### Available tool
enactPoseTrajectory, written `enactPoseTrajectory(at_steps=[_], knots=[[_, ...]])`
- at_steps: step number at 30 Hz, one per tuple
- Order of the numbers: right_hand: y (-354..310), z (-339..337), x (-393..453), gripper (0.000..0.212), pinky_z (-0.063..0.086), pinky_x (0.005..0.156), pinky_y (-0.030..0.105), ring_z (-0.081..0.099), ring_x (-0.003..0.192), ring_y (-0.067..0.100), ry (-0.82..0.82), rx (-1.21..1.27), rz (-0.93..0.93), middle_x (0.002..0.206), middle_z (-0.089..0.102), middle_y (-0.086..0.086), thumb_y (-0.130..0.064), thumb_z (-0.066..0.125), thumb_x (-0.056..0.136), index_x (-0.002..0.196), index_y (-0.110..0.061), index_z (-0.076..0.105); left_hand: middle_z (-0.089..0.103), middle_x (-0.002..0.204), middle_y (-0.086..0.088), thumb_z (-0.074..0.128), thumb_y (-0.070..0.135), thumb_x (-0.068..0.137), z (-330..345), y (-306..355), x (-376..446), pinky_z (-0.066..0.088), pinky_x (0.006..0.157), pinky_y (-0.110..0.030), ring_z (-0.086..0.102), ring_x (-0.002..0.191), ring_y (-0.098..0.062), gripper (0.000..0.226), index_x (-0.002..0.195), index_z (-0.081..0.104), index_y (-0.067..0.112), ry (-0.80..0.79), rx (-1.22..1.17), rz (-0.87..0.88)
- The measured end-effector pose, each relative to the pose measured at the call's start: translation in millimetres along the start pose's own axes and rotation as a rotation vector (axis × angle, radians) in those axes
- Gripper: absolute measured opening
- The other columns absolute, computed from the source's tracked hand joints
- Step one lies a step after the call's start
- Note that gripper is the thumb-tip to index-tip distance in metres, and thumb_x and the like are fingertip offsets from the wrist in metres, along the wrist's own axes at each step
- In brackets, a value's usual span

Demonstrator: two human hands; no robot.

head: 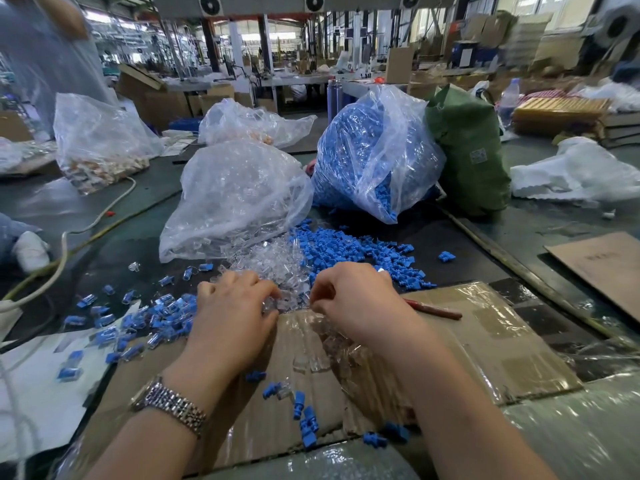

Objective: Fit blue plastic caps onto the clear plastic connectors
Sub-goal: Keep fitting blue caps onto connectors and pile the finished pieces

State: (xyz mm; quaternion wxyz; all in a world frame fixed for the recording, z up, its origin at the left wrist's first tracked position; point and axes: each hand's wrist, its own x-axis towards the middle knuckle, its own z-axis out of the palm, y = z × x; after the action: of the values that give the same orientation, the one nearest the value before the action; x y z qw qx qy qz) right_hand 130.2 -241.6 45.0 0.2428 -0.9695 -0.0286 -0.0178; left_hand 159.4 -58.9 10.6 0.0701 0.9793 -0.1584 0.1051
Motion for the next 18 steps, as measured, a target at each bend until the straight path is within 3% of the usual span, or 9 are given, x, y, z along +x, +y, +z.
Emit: enactPoseTrajectory(at_steps=[3,7,10,13,18], knots=[[2,-3,-1,0.01,0.034,0.109,0.052,0.061,0.098,0.014,0.028,0.028,0.014,0.093,0.07,-0.014,-0.027,0.065,0.097,0.091,-0.031,0.072,0.045,0.101,0.024,0.058,0.049,0.094,0,1,-1,0.027,0.094,-0.034,0.042,0.106,-0.006,0.012,0.106,0.061,0.046,0.028,-0.016,0.062],[2,-5,-1,0.009,0.046,0.101,0.048,0.063,0.097,0.015,0.063,0.113,0.018,0.093,0.07,-0.012,-0.026,0.066,0.097,0.092,-0.03,0.073,0.048,0.097,0.021,0.065,0.045,0.09,-3,0,-4,0.024,0.087,-0.03,0.039,0.096,-0.003,0.013,0.102,0.069,0.043,0.112,-0.056,0.105],[5,-5,-1,0.006,0.055,0.09,0.039,0.065,0.086,0.011,0.089,0.266,0.004,0.087,0.071,-0.009,-0.023,0.07,0.095,0.091,-0.025,0.075,0.054,0.094,0.014,0.077,0.036,0.083,-9,4,-5,0.036,0.08,-0.023,0.048,0.086,-0.004,0.017,0.099,0.072,0.038,0.175,-0.25,0.107],[8,-6,0,0.008,0.059,0.076,0.032,0.067,0.072,0.009,0.095,0.409,0.021,0.073,0.071,-0.006,-0.021,0.073,0.093,0.085,-0.025,0.074,0.062,0.088,0.019,0.076,0.033,0.085,-14,6,-7,0.044,0.068,-0.013,0.057,0.075,0.0,0.013,0.096,0.072,0.039,0.164,-0.464,0.06],[8,-5,3,0.008,0.056,0.069,0.026,0.07,0.063,0.003,0.064,0.542,0.042,0.07,0.075,-0.002,-0.019,0.072,0.094,0.086,-0.021,0.072,0.074,0.075,0.011,0.075,0.019,0.088,-17,6,-8,0.052,0.068,-0.008,0.07,0.071,0.0,0.011,0.094,0.075,0.027,0.069,-0.78,-0.084]])
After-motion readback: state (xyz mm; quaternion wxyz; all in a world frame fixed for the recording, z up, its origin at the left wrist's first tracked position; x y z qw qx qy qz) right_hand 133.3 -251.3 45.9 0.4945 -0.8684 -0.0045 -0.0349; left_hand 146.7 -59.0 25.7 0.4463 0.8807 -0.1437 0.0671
